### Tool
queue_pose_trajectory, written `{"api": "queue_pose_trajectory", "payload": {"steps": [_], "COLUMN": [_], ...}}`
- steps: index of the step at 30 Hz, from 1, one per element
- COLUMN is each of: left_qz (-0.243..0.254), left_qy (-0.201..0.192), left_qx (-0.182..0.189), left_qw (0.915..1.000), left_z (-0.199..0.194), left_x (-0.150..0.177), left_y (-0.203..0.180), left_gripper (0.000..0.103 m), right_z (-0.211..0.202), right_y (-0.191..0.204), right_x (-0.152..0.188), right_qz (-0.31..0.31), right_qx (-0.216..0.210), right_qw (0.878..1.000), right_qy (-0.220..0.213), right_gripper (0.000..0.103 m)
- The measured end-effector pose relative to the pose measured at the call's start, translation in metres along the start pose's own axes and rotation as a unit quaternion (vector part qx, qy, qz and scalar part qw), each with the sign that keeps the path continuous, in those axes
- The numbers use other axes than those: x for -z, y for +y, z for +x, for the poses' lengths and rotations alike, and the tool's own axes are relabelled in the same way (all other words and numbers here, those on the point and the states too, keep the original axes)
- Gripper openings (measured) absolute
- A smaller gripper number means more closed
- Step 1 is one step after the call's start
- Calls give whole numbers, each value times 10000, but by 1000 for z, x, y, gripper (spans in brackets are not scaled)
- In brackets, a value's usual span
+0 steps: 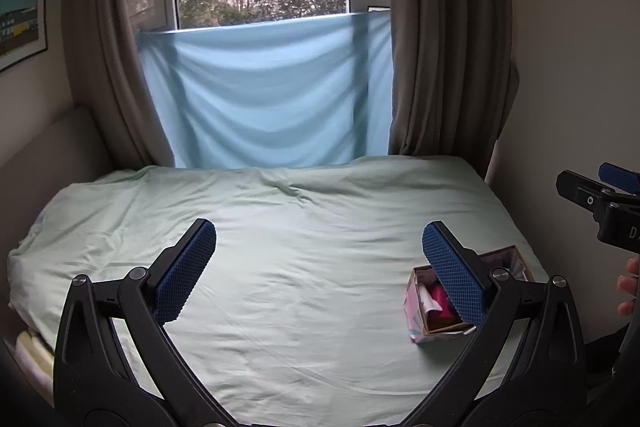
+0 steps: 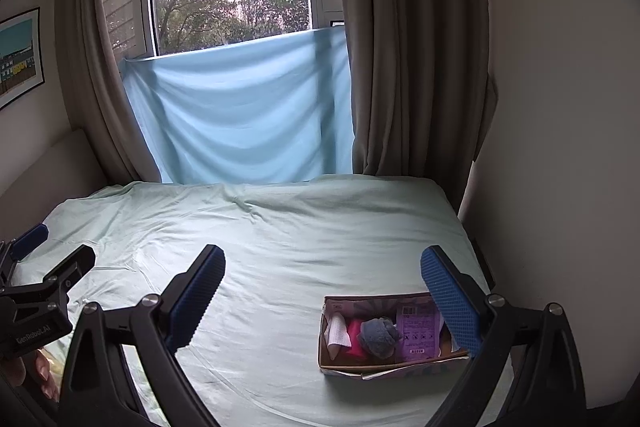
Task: Organize soft objects
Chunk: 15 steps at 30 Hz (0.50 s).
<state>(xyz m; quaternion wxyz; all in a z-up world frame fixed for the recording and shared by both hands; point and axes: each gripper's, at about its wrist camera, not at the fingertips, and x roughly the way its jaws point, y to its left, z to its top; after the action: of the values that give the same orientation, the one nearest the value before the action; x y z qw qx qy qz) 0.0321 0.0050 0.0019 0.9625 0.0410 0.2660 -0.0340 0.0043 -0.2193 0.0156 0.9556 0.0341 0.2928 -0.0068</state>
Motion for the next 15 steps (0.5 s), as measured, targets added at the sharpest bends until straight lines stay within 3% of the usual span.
{"api": "queue_pose_trajectory", "payload": {"steps": [15], "left_qz": [-18], "left_qy": [-91], "left_qx": [-120], "left_qw": [9999], "left_z": [-2], "left_x": [1], "left_y": [-2], "left_gripper": [103], "right_z": [2], "right_y": [-1], "right_x": [-3], "right_qz": [-15], "right_qx": [-13], "right_qw": [10000], "right_qy": [3], "right_gripper": [98]}}
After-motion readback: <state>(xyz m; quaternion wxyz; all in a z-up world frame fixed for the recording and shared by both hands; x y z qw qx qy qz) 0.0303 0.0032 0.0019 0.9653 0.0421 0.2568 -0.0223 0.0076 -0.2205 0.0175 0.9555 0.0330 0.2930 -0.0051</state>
